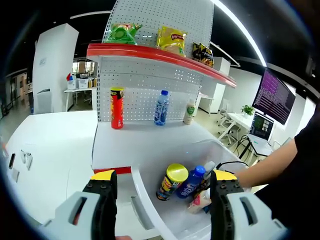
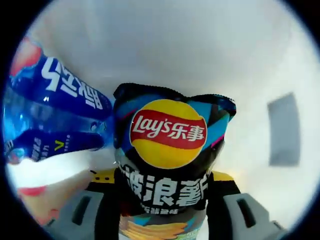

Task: Place the items from the shopping basket onto the snack and drink counter

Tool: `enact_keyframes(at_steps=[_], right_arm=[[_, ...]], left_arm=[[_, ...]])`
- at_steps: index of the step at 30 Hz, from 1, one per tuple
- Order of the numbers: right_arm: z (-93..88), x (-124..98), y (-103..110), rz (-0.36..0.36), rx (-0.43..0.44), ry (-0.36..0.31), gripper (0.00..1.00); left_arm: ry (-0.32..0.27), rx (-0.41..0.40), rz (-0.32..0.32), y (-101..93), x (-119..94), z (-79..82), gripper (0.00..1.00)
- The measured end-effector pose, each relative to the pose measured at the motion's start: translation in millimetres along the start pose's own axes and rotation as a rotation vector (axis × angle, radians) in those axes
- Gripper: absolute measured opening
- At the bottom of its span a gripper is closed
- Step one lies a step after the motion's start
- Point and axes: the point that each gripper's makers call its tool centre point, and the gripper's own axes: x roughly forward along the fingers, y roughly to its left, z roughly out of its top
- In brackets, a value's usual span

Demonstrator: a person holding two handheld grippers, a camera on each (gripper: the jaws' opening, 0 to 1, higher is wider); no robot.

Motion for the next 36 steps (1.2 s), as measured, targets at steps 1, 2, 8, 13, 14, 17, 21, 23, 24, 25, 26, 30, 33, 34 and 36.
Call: enact_keyframes(at_steps=[1, 2, 8, 13, 14, 17, 21, 23, 24, 25, 26, 30, 33, 34, 36], right_arm=[[-0.3, 0, 0, 0.000, -0.001, 0.001, 0.68], [1.0, 2, -1, 0.000, -0.001, 0.002, 0.68], [-1.2, -3, 1, 0.003, -0.014, -0.005, 0.64], [0.3, -10, 8, 0.037, -0.062, -0.021, 0.47], [0.9, -13, 9, 0.038, -0.070, -0.024, 0.45], [3.8, -13, 8, 0.039, -0.087, -0.029, 0.42], [5.3, -19, 7, 0.043, -0.113, -0.037, 0.36], [5.6, -21, 6, 0.044, -0.132, -0.040, 0.34], [5.5, -22, 6, 0.045, -0.138, -0.044, 0.33], [5.0, -23, 6, 0.045, -0.141, -0.047, 0.33], [5.0, -24, 6, 0.047, -0.143, -0.053, 0.32], [6.0, -31, 7, 0.055, -0.154, -0.062, 0.31], [9.5, -40, 7, 0.062, -0.164, -0.084, 0.31], [10.1, -42, 6, 0.063, -0.166, -0.088, 0.31], [11.2, -48, 7, 0.078, -0.164, -0.100, 0.31]], left_arm=[[0.000, 0.000, 0.001, 0.3, 0, -0.2, 0.75], [0.000, -0.001, 0.003, 0.7, 0, -0.5, 0.75], [-0.002, -0.002, 0.005, 1.1, -1, 0.0, 0.75], [-0.008, 0.006, -0.002, -0.4, -1, 3.1, 0.75], [-0.008, 0.008, -0.005, -1.4, -1, 3.6, 0.75], [-0.009, 0.016, -0.017, -5.3, 1, 4.9, 0.75], [-0.013, 0.025, -0.031, -10.1, 2, 6.8, 0.75], [-0.015, 0.029, -0.037, -12.0, 2, 7.4, 0.75], [-0.016, 0.031, -0.040, -13.0, 2, 7.8, 0.75], [-0.017, 0.033, -0.042, -13.7, 2, 8.2, 0.75], [-0.019, 0.035, -0.044, -14.8, 2, 8.8, 0.75], [-0.026, 0.041, -0.052, -20.2, 0, 10.1, 0.75], [-0.027, 0.042, -0.055, -22.1, -1, 9.1, 0.75], [-0.027, 0.042, -0.055, -22.6, -1, 8.8, 0.75], [-0.029, 0.040, -0.058, -23.6, 0, 8.3, 0.75]])
